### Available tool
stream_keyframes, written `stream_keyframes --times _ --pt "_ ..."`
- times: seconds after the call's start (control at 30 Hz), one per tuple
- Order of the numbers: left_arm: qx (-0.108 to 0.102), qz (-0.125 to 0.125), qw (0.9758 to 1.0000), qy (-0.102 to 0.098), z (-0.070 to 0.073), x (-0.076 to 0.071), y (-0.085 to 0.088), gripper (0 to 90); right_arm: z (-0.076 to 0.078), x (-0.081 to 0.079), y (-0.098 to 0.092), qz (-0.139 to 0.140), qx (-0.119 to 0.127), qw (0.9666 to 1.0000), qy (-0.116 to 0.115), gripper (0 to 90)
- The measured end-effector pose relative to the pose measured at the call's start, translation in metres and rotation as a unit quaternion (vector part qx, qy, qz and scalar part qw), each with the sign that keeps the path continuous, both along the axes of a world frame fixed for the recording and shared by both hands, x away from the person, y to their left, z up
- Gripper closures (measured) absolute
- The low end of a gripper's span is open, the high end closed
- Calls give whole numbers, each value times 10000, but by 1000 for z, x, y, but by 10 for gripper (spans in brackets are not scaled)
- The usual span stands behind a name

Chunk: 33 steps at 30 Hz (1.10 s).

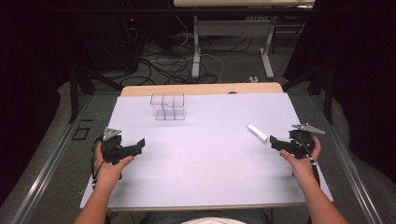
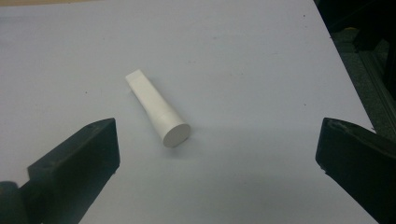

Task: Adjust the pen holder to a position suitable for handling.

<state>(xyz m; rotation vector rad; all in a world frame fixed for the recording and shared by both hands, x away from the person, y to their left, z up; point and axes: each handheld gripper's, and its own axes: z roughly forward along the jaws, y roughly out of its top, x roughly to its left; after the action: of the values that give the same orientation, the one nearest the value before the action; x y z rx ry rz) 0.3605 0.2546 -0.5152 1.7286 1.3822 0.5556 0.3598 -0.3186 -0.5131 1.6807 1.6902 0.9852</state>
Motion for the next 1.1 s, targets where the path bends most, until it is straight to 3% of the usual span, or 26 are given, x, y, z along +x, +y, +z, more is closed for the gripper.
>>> stream_keyframes --times 0.13,0.43,0.8,1.1 --pt "72 -3 10000 -55 4 3 -3 5 0 -1 -3 190 -64 9998 -45 0" --pt "-97 36 9998 -166 17 11 -12 17 4 -3 7 395 -186 9988 -224 0" --pt "-133 65 9996 -259 51 43 -31 60 4 -5 5 332 -120 9992 -184 0" --pt "-272 225 9990 -271 74 70 -34 164 4 -5 11 461 -105 9988 -158 0"
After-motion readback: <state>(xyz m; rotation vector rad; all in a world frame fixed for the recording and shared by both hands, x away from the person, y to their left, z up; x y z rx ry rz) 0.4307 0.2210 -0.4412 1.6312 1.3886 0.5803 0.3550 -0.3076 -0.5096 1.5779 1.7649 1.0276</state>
